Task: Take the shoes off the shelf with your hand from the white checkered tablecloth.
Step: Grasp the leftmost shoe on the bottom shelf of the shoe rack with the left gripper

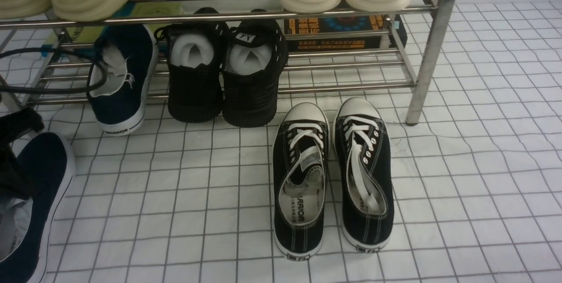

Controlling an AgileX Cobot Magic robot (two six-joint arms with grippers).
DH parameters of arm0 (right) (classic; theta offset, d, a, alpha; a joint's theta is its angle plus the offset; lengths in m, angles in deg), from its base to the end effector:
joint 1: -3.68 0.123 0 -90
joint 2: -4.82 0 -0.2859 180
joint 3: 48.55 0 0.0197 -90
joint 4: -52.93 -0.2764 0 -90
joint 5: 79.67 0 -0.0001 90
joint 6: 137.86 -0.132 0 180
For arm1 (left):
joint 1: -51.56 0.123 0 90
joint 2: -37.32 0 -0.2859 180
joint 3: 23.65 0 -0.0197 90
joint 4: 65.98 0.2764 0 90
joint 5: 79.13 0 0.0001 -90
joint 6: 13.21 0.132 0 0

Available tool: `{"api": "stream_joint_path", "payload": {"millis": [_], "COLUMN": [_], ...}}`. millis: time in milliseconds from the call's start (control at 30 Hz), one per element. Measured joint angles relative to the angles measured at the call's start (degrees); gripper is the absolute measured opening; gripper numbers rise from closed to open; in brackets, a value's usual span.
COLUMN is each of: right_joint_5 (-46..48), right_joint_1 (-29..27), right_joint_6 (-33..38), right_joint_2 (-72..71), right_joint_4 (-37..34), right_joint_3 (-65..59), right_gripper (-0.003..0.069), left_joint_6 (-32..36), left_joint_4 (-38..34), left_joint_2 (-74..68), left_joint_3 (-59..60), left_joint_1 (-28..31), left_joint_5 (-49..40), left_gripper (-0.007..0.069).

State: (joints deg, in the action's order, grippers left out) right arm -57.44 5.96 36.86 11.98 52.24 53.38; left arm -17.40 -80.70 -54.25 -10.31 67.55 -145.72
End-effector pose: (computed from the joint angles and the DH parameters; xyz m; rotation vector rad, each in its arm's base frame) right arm 0.1159 0.0052 0.1616 0.0564 1.8759 0.1027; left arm 0.2973 0.0532 0.2300 -0.6400 2.8810 -0.3363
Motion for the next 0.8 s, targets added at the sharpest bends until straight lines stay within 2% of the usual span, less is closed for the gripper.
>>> {"api": "stream_joint_path", "payload": {"millis": [133,200,333,433,533,567,600,667,800], "right_joint_5": [0.00,0.00,0.00,0.00,0.00,0.00,0.00,0.00,0.00], "right_joint_1": [0.00,0.00,0.00,0.00,0.00,0.00,0.00,0.00,0.00], "right_joint_6": [0.00,0.00,0.00,0.00,0.00,0.00,0.00,0.00,0.00], "right_joint_2": [0.00,0.00,0.00,0.00,0.00,0.00,0.00,0.00,0.00], "right_joint_4": [0.00,0.00,0.00,0.00,0.00,0.00,0.00,0.00,0.00], "right_joint_3": [0.00,0.00,0.00,0.00,0.00,0.00,0.00,0.00,0.00], "right_gripper": [0.0239,0.0239,0.0239,0.0239,0.0239,0.0239,0.0239,0.0239,0.0239], "left_joint_6": [-1.03,-3.86,-10.27,-12.71,-12.39,-12.39,-11.77,-10.95,-10.57], "left_joint_4": [0.31,0.74,1.12,1.27,-0.69,-0.81,-1.51,-1.73,-0.03], "left_joint_2": [0.00,0.00,0.00,-0.04,-0.43,-0.50,-1.39,-2.76,-5.47], "left_joint_3": [-0.01,-0.12,-0.12,-0.23,-1.37,-1.37,-3.44,-6.42,-11.01], "left_joint_1": [-6.65,-9.05,-10.05,-10.10,-10.10,-10.10,-10.10,-10.10,-10.10], "left_joint_5": [3.70,6.92,12.28,16.33,17.42,17.41,17.48,17.71,19.06], "left_gripper": [0.0017,0.0028,0.0059,0.0122,0.0212,0.0219,0.0280,0.0341,0.0404]}}
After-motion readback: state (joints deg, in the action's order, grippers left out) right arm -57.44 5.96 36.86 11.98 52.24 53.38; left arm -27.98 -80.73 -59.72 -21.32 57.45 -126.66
